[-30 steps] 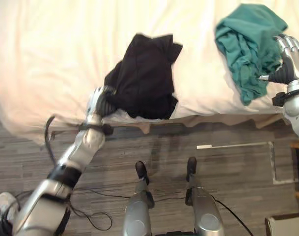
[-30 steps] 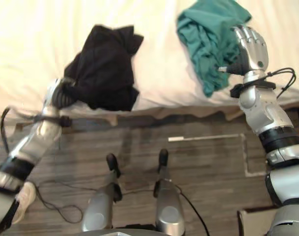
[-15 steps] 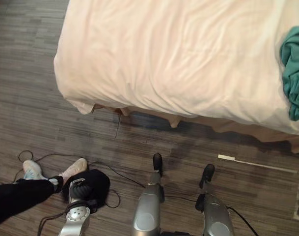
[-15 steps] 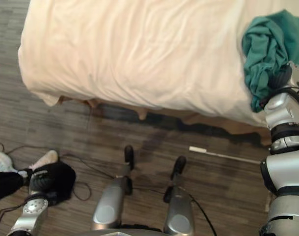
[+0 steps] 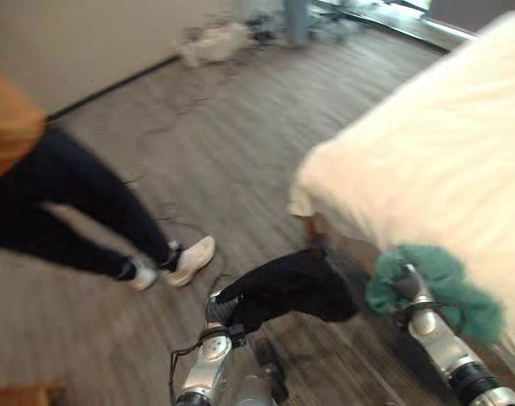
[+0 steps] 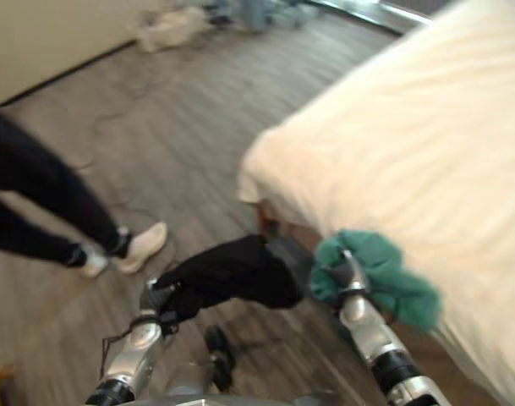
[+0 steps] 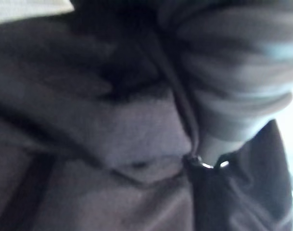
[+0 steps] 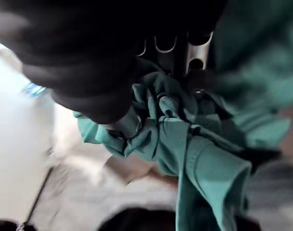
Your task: Tidy up the quilt and then pick up the clothes from the bed and put them into the laundry hamper.
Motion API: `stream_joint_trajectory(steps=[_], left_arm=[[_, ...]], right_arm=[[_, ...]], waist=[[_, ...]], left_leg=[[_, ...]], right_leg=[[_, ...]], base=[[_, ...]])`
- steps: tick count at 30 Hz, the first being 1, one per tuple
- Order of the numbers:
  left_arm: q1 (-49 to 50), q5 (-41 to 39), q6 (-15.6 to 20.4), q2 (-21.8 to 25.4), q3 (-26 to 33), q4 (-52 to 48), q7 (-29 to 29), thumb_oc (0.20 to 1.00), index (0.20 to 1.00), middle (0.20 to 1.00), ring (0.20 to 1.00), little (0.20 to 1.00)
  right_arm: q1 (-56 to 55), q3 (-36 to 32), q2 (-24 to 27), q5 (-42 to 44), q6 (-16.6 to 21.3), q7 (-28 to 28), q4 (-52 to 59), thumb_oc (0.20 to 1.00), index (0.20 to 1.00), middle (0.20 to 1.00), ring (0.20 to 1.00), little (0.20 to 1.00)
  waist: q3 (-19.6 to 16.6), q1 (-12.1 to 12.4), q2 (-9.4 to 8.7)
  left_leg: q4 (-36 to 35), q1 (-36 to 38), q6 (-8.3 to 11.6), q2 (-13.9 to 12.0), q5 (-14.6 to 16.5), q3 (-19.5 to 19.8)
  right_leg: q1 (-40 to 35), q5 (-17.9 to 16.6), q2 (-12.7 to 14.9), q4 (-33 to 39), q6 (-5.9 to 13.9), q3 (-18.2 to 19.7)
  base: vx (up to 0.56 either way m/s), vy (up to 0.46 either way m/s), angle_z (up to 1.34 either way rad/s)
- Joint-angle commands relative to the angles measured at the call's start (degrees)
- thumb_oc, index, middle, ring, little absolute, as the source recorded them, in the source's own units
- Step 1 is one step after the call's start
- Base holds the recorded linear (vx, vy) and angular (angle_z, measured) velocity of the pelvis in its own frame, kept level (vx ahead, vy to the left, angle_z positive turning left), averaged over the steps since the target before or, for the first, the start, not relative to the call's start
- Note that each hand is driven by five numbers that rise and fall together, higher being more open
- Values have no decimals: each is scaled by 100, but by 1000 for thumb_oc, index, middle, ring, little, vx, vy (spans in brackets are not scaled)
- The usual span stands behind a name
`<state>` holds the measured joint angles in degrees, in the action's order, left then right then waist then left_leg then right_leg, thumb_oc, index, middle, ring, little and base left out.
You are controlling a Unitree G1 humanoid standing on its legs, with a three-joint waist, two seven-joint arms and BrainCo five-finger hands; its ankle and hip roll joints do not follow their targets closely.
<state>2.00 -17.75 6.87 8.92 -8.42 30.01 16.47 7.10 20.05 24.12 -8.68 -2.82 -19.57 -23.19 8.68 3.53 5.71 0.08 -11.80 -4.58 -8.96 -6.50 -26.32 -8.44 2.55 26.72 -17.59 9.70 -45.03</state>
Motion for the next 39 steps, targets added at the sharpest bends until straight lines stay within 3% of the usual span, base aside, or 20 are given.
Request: stream_joint_trajectory(steps=[1, 2, 3, 4, 5, 9, 14, 15, 16, 19, 21, 25, 27, 28, 30, 31, 32, 34, 36, 39], left_arm=[[-271, 204, 15, 992, 323, -332, 170, 200, 200, 200, 200, 200], [-312, 283, 31, 1008, 254, -299, 129, 200, 200, 200, 200, 200], [-312, 283, 31, 1008, 253, -299, 130, 200, 200, 200, 200, 200], [-341, 346, 32, 988, 109, -249, 13, 200, 200, 200, 200, 200], [-366, 390, 45, 966, 46, -244, -56, 200, 200, 200, 200, 200], [-206, 498, 19, 886, 108, -113, -336, 200, 200, 200, 200, 200], [-81, 546, 17, 712, 183, 181, -324, 200, 200, 200, 200, 200], [101, 53, -59, 728, 84, 104, -966, 200, 200, 200, 200, 200], [92, 4, -49, 719, 88, 41, -977, 200, 200, 200, 200, 200], [-60, -95, -57, 721, 110, -80, -931, 200, 200, 200, 200, 200], [-110, -79, -67, 718, 90, -84, -885, 200, 200, 200, 200, 200], [91, 3, -155, 616, 174, -151, -877, 200, 200, 200, 200, 200], [98, 4, -156, 618, 172, -153, -877, 200, 200, 200, 200, 200], [200, 88, -203, 586, 248, -83, -874, 200, 200, 200, 200, 200], [234, 79, -217, 568, 286, -54, -838, 200, 200, 200, 200, 200], [280, 68, -260, 697, 319, -87, -826, 200, 200, 200, 200, 200], [278, 67, -261, 705, 318, -88, -826, 200, 200, 200, 200, 200], [214, 40, -316, 769, 284, -113, -762, 200, 200, 200, 200, 200], [195, 60, -320, 813, 280, -147, -736, 200, 200, 200, 200, 200], [11, 151, -291, 880, 160, -207, -740, 200, 200, 200, 200, 200]], right_arm=[[285, -650, -366, 340, 486, 49, 643, 200, 200, 200, 200, 200], [126, -734, -400, 461, 529, 78, 642, 200, 200, 200, 200, 200], [125, -736, -399, 461, 529, 78, 642, 200, 200, 200, 200, 200], [-318, -890, -416, 612, 585, 227, 746, 200, 200, 200, 200, 200], [-453, -945, -432, 746, 599, 268, 689, 200, 200, 200, 200, 200], [-859, -1116, -530, 930, 619, 516, 377, 200, 200, 200, 200, 200], [-875, -1113, -635, 1092, 667, 562, 70, 200, 200, 200, 200, 200], [-1310, -1419, -294, 953, 442, 1003, -770, 200, 200, 200, 200, 200], [-1256, -1408, -243, 936, 435, 1012, -751, 200, 200, 200, 200, 200], [-1051, -1394, -30, 931, 441, 1041, -496, 200, 200, 200, 200, 200], [-1026, -1387, 20, 915, 419, 1029, -436, 200, 200, 200, 200, 200], [-1058, -1347, 61, 864, 386, 1121, -194, 200, 200, 200, 200, 200], [-1064, -1347, 60, 864, 387, 1122, -193, 200, 200, 200, 200, 200], [-1035, -1339, 11, 842, 409, 1133, -99, 200, 200, 200, 200, 200], [-1015, -1307, -15, 804, 406, 1155, -89, 200, 200, 200, 200, 200], [-1060, -1289, -206, 677, 456, 1161, -98, 200, 200, 200, 200, 200], [-1058, -1290, -215, 675, 459, 1160, -101, 200, 200, 200, 200, 200], [-1064, -1361, -232, 598, 399, 1159, -100, 200, 200, 200, 200, 200], [-1028, -1389, -221, 573, 408, 1148, -105, 200, 200, 200, 200, 200], [-1032, -1440, -153, 649, 404, 1164, -4, 200, 200, 200, 200, 200]], waist=[[543, -54, -706], [526, -95, -690], [522, -88, -691], [511, -284, -597], [516, -371, -581], [321, -650, -608], [288, -560, -677], [326, -230, -433], [367, -220, -430], [682, -97, -506], [743, -44, -535], [563, 366, -646], [556, 389, -673], [434, 566, -746], [367, 650, -848], [275, 797, -1142], [262, 808, -1166], [410, 637, -1088], [455, 500, -913], [609, 21, -639]], left_leg=[[-85, 574, 1285, -485, 170, 617], [-110, 559, 1257, -402, 183, 792], [-110, 558, 1257, -403, 184, 785], [-292, 676, 1160, -153, 195, 1251], [-352, 776, 1112, 5, 255, 1477], [-485, 1030, 955, 421, 452, 2125], [-376, 1113, 934, 540, 570, 2190], [-287, 1815, 920, 608, 834, 2426], [11, 1691, 951, 605, 894, 2414], [2015, 665, 1268, 474, 284, 2250], [2447, 302, 1254, 384, 172, 2156], [1171, -478, 966, 290, 255, 901], [1090, -432, 965, 319, 217, 864], [457, -695, 912, 17, 60, 154], [435, -731, 928, 35, 71, 238], [526, -608, 575, 326, -15, 282], [523, -617, 565, 342, -7, 264], [377, 37, 275, 567, 374, 374], [80, 453, 224, 561, 452, 507], [-405, 1286, 339, 598, 612, 1129]], right_leg=[[780, -1224, 19, 814, 425, 1194], [941, -865, -299, 818, 425, 1894], [951, -863, -297, 812, 424, 1903], [1203, -151, -1049, 589, 278, 3125], [1257, 83, -1359, 614, 196, 3509], [1308, -70, -1983, 1418, 61, 4400], [1150, -339, -1869, 1870, 152, 4443], [291, 86, -2113, 2048, -168, 3476], [257, 122, -2108, 2054, -193, 3450], [66, 271, -2035, 2034, -385, 3287], [-13, 340, -2031, 2045, -432, 3204], [-629, 765, -2097, 2235, -277, 3052], [-624, 771, -2064, 2231, -270, 3072], [-971, 1017, -2090, 2225, -141, 2942], [-1147, 1132, -2057, 2140, -86, 2928], [-980, 572, -1929, 850, 226, 3009], [-945, 596, -1900, 809, 240, 3019], [-12, -921, -1430, -1226, 530, 2967], [427, -1077, -1381, -1786, 504, 2997], [1473, -419, -1417, -1536, 241, 3058]], base=[[218, 166, 206], [219, 161, 260], [268, 189, 294], [287, 145, 231], [359, 158, 160], [246, -8, 246], [64, -51, 30], [46, -21, 18], [36, -87, 6], [42, -110, 19], [171, -122, 25], [486, 12, -9], [397, 89, -20], [506, 112, 8], [751, 141, 5], [751, 160, 12], [645, 199, 13], [527, 152, 33], [560, 147, 109], [744, 28, 103]])
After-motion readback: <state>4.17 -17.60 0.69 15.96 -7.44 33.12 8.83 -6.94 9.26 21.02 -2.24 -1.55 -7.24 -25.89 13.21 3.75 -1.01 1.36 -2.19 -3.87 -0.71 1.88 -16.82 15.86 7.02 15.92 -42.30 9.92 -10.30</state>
